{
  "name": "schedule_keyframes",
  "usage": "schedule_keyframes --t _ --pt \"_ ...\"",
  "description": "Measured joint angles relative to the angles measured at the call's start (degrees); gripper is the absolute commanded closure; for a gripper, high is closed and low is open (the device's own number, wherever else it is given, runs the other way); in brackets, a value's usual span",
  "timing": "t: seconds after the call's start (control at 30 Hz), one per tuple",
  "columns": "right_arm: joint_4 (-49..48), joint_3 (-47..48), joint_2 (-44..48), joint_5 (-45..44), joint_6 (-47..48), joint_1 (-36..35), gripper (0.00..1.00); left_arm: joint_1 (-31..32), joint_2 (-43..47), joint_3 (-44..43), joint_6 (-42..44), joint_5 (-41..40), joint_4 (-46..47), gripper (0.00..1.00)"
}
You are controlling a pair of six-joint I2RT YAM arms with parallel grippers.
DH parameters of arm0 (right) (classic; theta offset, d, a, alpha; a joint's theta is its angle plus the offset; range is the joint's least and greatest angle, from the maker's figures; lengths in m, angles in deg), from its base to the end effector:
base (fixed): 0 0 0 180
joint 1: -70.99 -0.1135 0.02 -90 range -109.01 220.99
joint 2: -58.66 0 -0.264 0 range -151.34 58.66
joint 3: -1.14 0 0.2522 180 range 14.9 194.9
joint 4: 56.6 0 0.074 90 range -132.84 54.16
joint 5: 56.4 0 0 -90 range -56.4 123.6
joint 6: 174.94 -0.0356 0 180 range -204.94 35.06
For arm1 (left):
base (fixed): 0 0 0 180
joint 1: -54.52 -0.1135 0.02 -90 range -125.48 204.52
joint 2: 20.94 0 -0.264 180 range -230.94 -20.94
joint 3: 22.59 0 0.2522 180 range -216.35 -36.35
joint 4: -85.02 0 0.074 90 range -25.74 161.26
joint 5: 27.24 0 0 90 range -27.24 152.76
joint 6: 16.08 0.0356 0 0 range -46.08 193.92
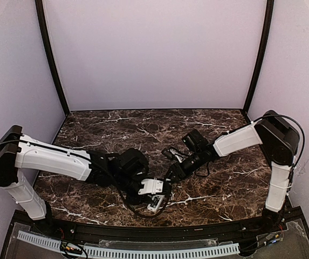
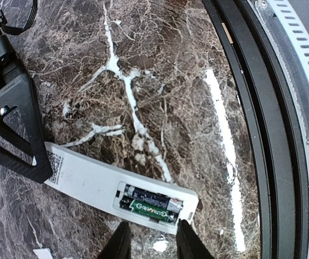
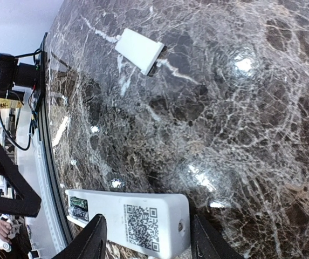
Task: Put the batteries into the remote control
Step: Press the battery in the battery compartment.
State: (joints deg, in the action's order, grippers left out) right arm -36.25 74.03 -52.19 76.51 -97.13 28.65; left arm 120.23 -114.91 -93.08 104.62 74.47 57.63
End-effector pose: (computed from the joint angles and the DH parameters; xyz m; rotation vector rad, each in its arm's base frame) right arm 0.2537 0.2640 0.1199 -0.9940 2.5311 1.2955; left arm 0.1326 -0.3113 0.1919 1.9262 1.5996 -0.5122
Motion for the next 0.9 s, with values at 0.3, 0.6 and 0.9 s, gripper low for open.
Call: schedule_keyframes --t 0.3,0.6,0.9 --pt "0.83 0.04 0.81 -0.13 0.57 0.46 0.42 -0.26 1.4 2.45 -4.24 -3.06 1.73 0.7" --pt "1.05 0.04 0.85 -0.48 0.61 0.66 0.45 0.46 -2.54 1.97 -4.5 -3.17 3.93 0.74" --pt "1.22 0.04 0.85 -0.55 0.83 0.79 0.47 0.46 -4.87 1.36 -4.28 -3.15 4.24 0.74"
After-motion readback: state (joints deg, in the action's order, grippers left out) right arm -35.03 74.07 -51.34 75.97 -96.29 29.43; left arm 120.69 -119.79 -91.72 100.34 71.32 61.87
